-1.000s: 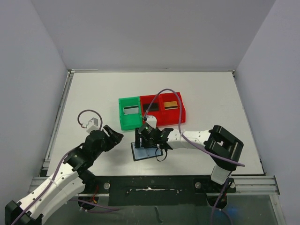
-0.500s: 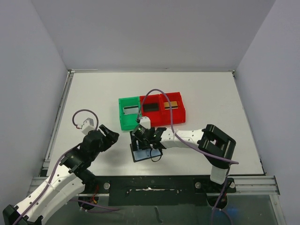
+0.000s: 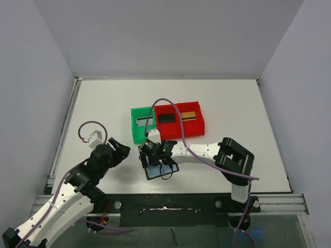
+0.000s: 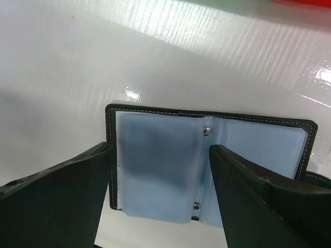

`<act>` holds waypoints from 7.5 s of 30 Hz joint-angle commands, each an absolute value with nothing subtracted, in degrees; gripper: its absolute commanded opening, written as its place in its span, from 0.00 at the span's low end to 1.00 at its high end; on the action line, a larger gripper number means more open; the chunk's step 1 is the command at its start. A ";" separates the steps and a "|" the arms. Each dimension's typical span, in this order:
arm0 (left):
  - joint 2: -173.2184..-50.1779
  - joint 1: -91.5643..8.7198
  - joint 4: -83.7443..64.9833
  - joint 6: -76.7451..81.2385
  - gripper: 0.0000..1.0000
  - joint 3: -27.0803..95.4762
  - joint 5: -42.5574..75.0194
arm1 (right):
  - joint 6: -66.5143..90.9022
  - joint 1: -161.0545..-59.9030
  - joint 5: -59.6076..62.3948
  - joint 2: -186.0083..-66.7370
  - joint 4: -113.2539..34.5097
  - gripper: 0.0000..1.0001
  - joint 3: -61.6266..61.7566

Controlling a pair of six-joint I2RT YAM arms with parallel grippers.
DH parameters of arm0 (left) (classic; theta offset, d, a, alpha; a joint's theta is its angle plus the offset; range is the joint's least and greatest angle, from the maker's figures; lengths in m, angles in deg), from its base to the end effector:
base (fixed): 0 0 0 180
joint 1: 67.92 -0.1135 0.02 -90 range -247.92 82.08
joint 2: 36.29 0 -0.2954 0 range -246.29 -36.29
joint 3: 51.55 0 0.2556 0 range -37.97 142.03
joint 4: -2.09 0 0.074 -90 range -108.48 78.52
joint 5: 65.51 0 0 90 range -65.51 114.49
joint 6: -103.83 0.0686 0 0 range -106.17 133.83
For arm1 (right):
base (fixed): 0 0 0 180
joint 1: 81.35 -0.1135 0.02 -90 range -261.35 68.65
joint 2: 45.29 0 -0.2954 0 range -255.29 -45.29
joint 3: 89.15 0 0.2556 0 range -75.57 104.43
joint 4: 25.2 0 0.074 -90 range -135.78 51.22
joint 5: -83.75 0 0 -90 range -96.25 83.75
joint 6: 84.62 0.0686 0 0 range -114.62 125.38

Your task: Take the credit cards out of the card holder

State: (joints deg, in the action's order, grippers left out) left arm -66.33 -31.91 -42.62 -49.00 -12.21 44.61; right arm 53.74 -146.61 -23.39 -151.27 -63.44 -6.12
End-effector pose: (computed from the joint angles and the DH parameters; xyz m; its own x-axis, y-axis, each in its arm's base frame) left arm 0.1185 -0.0569 0.2225 -0.5034 -0.6668 -0.5495 -0.2685 0.7252 -0.6341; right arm 0.1874 0.3584 0.1755 -0.8478 -0.1335 -0.5132 -0.2631 0.9462 0.1886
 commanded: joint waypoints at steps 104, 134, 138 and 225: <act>-63.25 -31.99 -41.64 -53.86 0.58 -11.96 42.25 | 53.16 -146.71 -25.28 -157.84 -66.08 0.62 -5.10; -88.56 -31.82 2.34 -50.65 0.58 -23.58 10.00 | 65.06 -133.03 1.28 -148.18 -27.77 0.34 -32.88; -93.26 -31.66 6.03 -51.68 0.58 -24.49 9.29 | 65.32 -132.86 1.39 -148.11 -27.42 0.34 -33.38; -120.70 -31.45 44.48 -54.36 0.55 -18.33 0.01 | 77.80 -127.33 8.74 -136.28 -5.06 0.56 -49.15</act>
State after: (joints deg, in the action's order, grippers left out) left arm -119.82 -31.13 35.10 -53.48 -23.21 -2.42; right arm 78.63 -126.48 5.54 -138.98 -5.19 -47.63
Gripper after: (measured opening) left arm 0.548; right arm 0.558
